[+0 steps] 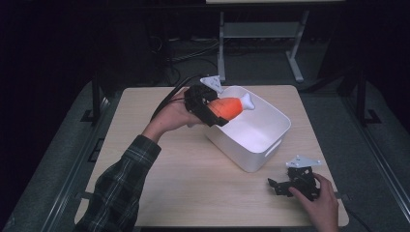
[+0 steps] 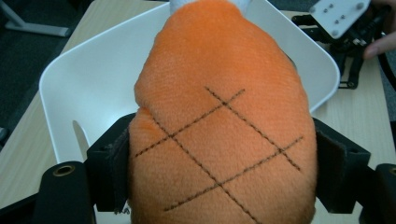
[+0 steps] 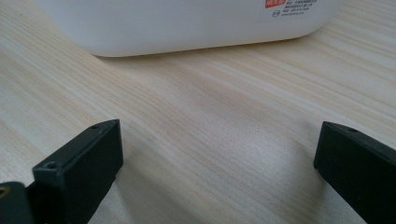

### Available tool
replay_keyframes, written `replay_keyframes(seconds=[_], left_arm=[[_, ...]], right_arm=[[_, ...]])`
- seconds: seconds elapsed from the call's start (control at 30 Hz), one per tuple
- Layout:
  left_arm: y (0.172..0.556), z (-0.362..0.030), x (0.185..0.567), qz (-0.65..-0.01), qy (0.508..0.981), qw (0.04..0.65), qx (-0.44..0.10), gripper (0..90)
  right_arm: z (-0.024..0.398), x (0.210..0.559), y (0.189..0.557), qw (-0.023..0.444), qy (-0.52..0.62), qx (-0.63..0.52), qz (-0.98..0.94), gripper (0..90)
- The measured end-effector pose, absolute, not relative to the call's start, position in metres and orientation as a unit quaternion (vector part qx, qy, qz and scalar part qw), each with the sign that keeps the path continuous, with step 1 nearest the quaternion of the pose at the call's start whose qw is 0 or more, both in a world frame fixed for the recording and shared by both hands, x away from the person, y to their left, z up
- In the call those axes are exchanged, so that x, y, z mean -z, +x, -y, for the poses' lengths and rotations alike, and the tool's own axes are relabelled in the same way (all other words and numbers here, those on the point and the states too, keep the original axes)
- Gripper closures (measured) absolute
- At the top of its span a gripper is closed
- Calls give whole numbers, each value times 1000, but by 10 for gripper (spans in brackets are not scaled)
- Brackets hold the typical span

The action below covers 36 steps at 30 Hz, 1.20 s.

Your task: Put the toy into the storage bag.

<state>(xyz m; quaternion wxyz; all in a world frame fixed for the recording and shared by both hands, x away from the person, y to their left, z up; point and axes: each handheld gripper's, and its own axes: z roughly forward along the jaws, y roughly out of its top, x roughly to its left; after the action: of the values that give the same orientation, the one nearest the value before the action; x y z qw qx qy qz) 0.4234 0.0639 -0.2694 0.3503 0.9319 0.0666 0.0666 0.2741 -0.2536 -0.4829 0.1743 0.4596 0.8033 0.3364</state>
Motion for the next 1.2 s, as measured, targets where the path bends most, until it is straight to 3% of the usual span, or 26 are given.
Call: replay_keyframes(seconds=[0.53, 1.2], left_arm=[[465, -48, 273, -68, 929, 360, -58, 207], [501, -27, 303, -69, 929, 363, -36, 206]], right_arm=[[253, 483, 274, 174, 461, -337, -803, 7], [253, 483, 274, 174, 461, -337, -802, 7]])
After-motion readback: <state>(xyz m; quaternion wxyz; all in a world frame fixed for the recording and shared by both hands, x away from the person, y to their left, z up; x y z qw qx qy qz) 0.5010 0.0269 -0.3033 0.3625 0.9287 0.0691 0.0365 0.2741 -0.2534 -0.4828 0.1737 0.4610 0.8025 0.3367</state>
